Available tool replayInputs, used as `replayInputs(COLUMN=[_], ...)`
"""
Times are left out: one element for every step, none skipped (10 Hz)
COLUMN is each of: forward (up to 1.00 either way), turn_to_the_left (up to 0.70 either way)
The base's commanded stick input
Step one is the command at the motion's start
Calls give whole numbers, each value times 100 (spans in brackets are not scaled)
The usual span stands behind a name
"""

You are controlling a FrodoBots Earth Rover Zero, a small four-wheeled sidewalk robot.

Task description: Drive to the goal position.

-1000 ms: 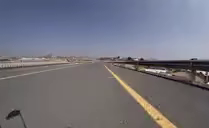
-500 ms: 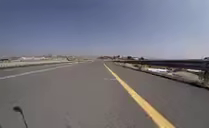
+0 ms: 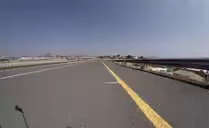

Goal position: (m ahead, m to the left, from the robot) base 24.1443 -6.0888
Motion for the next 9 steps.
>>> replayInputs(forward=[100, 100, 100, 100, 100, 100, 100, 100, 100], turn_to_the_left=[0, 0, 0, 0, 0, 0, 0, 1, 14])
